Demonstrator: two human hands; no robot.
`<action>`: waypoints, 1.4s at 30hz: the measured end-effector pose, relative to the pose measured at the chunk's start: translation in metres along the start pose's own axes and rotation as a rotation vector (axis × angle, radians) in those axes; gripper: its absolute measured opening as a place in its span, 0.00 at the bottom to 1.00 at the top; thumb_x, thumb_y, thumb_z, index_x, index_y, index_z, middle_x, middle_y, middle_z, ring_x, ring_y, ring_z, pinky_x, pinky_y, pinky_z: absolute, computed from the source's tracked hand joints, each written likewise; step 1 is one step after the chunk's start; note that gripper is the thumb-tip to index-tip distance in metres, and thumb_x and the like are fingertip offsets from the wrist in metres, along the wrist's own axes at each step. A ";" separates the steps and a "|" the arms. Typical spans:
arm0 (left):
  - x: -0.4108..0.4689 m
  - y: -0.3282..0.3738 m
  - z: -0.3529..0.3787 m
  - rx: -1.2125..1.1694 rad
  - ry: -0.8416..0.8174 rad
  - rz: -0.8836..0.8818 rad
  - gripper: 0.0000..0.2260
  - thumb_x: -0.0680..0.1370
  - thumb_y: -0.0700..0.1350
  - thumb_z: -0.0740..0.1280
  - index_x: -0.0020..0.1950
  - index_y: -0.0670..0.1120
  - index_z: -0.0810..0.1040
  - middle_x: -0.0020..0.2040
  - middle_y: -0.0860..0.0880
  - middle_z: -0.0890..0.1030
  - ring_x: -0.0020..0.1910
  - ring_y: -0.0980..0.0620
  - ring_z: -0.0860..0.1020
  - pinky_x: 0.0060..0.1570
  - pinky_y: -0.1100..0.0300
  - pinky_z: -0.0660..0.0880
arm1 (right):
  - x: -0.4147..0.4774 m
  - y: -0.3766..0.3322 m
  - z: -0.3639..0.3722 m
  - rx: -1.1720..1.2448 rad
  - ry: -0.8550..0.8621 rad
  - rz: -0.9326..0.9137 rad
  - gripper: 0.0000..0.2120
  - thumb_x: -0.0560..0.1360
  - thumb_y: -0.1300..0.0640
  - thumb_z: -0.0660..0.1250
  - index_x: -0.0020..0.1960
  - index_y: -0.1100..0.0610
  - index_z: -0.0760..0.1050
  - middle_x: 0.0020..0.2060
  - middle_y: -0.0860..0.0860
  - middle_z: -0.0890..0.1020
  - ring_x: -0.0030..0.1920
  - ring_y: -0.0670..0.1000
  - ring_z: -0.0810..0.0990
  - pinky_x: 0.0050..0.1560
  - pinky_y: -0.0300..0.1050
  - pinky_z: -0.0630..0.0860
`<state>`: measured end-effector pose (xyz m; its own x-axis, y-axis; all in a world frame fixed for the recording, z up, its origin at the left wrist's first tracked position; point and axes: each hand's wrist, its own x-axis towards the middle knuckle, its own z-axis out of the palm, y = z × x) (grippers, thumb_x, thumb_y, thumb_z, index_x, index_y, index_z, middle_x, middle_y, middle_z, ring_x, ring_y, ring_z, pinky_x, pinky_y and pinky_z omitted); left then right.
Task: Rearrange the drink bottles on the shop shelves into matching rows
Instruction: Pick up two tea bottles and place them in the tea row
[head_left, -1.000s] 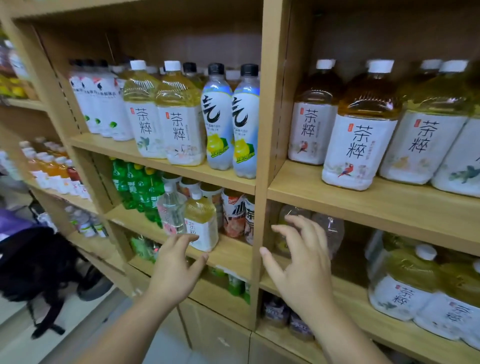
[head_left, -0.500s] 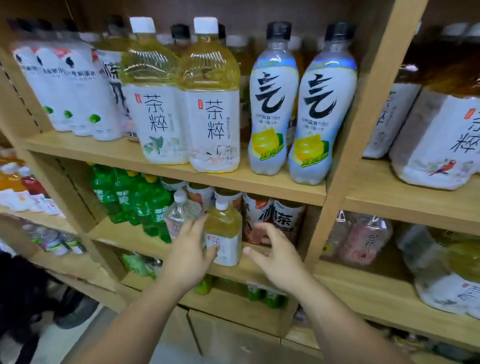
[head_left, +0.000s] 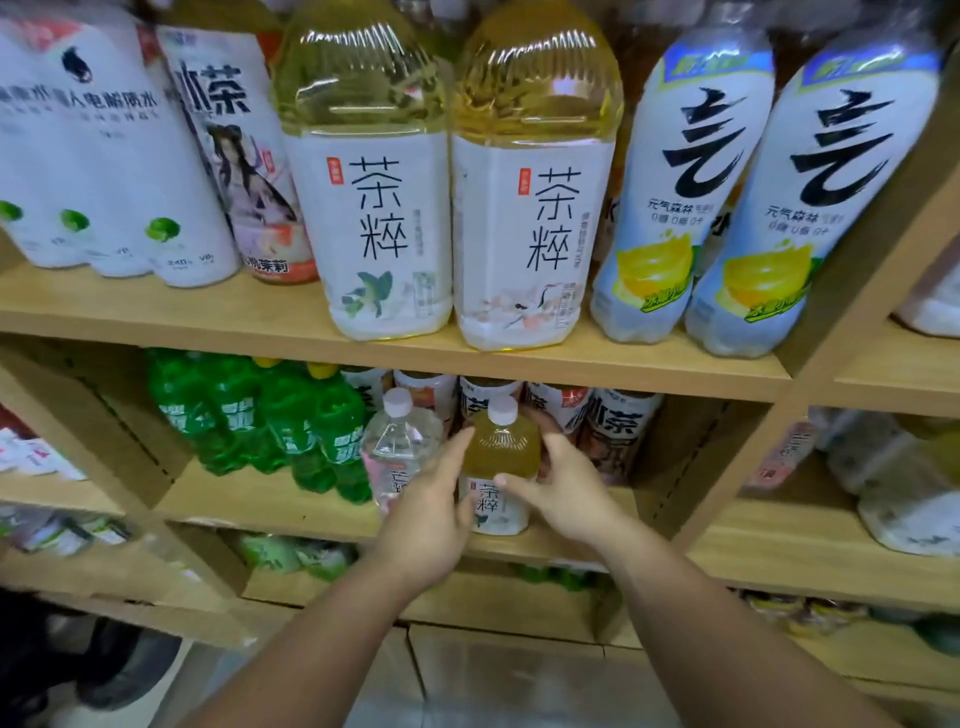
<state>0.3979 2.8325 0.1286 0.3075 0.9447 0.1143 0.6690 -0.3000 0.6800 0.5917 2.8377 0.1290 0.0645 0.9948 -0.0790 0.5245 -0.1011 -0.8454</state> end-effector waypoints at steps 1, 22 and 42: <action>0.000 -0.001 -0.001 -0.017 -0.008 0.001 0.32 0.83 0.42 0.64 0.84 0.55 0.54 0.79 0.52 0.67 0.75 0.54 0.69 0.69 0.65 0.64 | 0.000 0.000 0.001 0.005 0.011 0.000 0.27 0.70 0.47 0.81 0.61 0.40 0.69 0.57 0.45 0.84 0.57 0.47 0.83 0.62 0.54 0.80; 0.003 0.065 -0.164 -0.213 0.793 0.131 0.23 0.75 0.58 0.73 0.66 0.57 0.72 0.60 0.52 0.78 0.52 0.53 0.79 0.54 0.47 0.79 | -0.017 -0.002 0.009 0.051 0.107 0.015 0.25 0.72 0.50 0.79 0.61 0.40 0.69 0.61 0.47 0.81 0.59 0.46 0.81 0.61 0.52 0.81; -0.017 0.077 -0.176 -0.550 0.500 0.125 0.29 0.77 0.43 0.75 0.76 0.49 0.68 0.64 0.57 0.81 0.61 0.64 0.80 0.58 0.62 0.80 | -0.019 -0.001 0.011 0.004 0.110 0.030 0.26 0.72 0.46 0.78 0.62 0.39 0.67 0.63 0.47 0.79 0.60 0.48 0.81 0.62 0.53 0.80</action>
<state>0.3249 2.8169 0.3063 -0.0724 0.8950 0.4401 0.1745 -0.4231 0.8891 0.5801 2.8193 0.1256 0.1731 0.9839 -0.0457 0.5178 -0.1303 -0.8455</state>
